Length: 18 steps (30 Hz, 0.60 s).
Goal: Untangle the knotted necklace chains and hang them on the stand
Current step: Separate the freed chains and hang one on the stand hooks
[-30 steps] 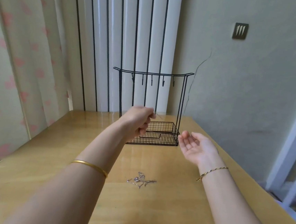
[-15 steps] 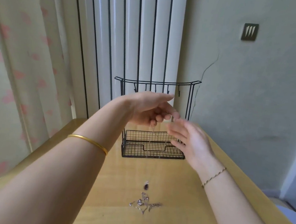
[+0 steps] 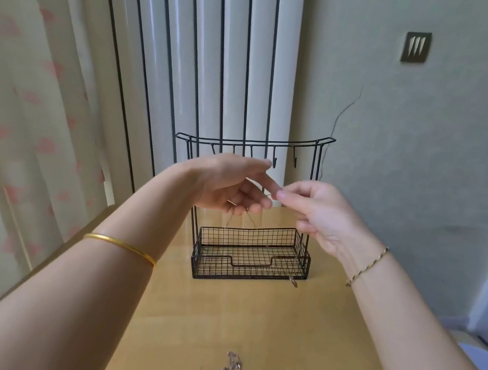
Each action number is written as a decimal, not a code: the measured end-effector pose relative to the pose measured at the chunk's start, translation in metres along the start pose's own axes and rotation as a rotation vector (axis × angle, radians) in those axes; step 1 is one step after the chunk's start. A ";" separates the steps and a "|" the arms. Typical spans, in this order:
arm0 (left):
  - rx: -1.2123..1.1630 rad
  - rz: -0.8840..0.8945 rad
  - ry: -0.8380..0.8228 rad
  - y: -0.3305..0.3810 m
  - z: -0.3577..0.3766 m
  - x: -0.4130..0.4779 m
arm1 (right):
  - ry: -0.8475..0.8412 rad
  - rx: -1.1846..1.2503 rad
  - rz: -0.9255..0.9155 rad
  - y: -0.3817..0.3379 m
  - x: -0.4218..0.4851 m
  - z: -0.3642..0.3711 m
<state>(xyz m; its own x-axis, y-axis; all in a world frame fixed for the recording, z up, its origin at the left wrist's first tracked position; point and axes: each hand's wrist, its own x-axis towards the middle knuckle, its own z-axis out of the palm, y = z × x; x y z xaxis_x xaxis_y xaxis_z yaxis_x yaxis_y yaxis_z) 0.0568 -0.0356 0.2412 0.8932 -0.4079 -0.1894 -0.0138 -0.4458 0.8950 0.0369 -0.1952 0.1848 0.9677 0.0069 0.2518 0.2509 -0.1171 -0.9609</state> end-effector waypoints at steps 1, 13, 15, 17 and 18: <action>0.016 -0.005 0.006 0.001 0.001 0.005 | 0.030 -0.044 -0.013 0.001 0.004 -0.004; 0.100 0.023 0.089 -0.006 -0.005 0.026 | 0.103 0.095 0.002 0.009 0.029 -0.033; 0.139 0.043 0.139 -0.005 -0.003 0.028 | 0.088 0.120 0.010 0.011 0.030 -0.033; 0.163 0.074 0.190 -0.004 0.000 0.031 | 0.074 0.099 0.013 0.014 0.033 -0.034; 0.158 0.092 0.213 -0.003 0.001 0.033 | 0.066 0.073 0.013 0.015 0.035 -0.035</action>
<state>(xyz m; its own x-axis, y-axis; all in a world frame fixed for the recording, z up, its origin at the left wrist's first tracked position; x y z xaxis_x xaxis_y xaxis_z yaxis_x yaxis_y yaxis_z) 0.0863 -0.0481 0.2317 0.9591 -0.2829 -0.0057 -0.1544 -0.5402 0.8273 0.0742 -0.2315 0.1837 0.9679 -0.0595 0.2442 0.2419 -0.0436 -0.9693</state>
